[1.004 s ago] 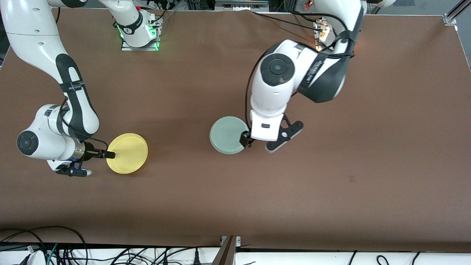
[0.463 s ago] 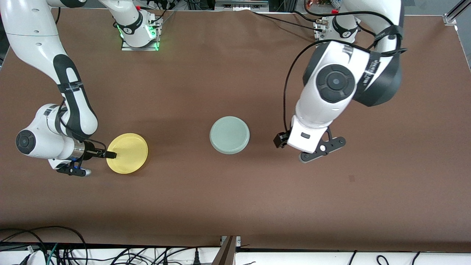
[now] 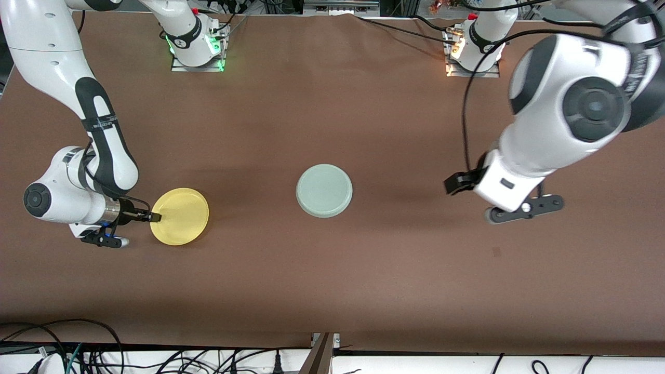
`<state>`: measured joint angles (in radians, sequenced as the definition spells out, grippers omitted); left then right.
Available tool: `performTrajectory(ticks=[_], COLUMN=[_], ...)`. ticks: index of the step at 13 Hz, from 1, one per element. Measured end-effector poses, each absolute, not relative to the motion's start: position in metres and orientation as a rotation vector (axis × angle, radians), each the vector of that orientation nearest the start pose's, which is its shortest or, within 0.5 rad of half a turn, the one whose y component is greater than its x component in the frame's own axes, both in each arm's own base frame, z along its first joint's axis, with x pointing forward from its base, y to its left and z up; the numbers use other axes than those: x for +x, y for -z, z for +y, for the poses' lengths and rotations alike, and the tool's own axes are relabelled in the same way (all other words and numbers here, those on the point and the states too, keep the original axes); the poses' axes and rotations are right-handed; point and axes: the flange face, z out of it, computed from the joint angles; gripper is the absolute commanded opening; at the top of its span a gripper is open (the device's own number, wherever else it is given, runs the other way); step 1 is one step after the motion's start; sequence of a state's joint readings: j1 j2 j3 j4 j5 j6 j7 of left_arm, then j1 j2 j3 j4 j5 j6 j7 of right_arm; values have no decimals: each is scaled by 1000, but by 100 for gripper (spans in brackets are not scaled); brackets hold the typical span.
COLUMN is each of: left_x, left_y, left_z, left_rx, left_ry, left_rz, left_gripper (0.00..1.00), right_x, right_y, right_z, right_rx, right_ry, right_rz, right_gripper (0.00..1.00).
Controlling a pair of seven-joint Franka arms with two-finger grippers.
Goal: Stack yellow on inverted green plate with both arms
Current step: 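Grasp the yellow plate rim with the right gripper while the left gripper withdraws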
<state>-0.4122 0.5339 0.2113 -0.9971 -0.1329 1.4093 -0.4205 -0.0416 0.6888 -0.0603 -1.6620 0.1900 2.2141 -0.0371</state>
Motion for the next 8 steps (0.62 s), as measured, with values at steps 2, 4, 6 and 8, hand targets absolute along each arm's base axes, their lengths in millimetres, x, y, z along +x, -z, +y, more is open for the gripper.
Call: performTrajectory(ticks=[2,4,6,8], left_x=[654,649,632,607], left_y=[-563,-577,-591,-601], left_z=[-147,-111,-85,-63], left_rx=[-3121,-3132,-3116,-3106], left_ry=[-254,-272,-261,-217], left_rz=[-167,-73,-27,-17], left_gripper=[100,100,100,100], right_x=[666,666,665,663], right_y=[-195,-195,-193,-190], right_z=[-58,-58,-58,-57], right_rx=[-3002,-3002,-3001,-2999], right_ry=[-191,-188,-193,-198], right_rz=[278,279,280,282], right_gripper=[30,18,8,4])
